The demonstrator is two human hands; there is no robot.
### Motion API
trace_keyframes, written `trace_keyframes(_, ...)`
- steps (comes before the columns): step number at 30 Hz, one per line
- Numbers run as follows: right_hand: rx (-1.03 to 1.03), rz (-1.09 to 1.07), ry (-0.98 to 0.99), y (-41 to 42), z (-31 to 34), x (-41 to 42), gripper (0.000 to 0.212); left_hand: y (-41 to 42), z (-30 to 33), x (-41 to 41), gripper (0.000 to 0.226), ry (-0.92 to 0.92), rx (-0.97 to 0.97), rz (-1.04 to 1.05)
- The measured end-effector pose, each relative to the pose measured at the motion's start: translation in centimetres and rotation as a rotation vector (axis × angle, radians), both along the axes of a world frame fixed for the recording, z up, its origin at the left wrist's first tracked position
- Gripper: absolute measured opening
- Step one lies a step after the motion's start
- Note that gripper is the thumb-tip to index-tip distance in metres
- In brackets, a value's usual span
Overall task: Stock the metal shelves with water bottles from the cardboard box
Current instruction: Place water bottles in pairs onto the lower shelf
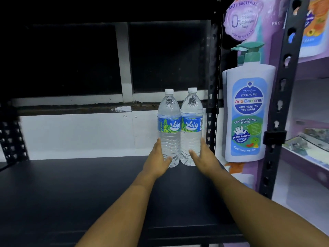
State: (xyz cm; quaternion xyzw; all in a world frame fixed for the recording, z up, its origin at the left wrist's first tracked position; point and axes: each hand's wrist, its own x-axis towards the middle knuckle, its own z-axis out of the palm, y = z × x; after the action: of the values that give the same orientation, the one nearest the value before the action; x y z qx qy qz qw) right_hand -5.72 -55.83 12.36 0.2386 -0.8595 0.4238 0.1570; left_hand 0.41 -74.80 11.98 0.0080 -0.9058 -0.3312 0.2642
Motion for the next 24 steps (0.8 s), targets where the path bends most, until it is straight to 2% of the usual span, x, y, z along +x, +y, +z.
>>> trace_keyframes(2,0.195,-0.048,0.017,0.5,-0.6,1.0,0.068,0.5,-0.4,1.1,0.079,-0.074,-0.061,0.017)
trace_keyframes(5,0.444,-0.109,0.040,0.9,-1.1,2.7,0.065,1.3,-0.2,2.8,0.074,-0.202,-0.251,0.086)
trace_keyframes(9,0.629,-0.114,0.009,1.4,-0.9,4.9,0.065,1.8,0.1,4.9,0.065,-0.264,-0.467,0.136)
trace_keyframes(15,0.727,-0.121,-0.036,1.7,0.1,8.2,0.065,2.3,0.6,8.0,0.063,-0.411,-0.563,0.140)
trace_keyframes(24,0.718,-0.090,-0.050,3.8,0.9,13.5,0.066,4.5,1.6,13.4,0.065,-0.466,-0.554,0.144)
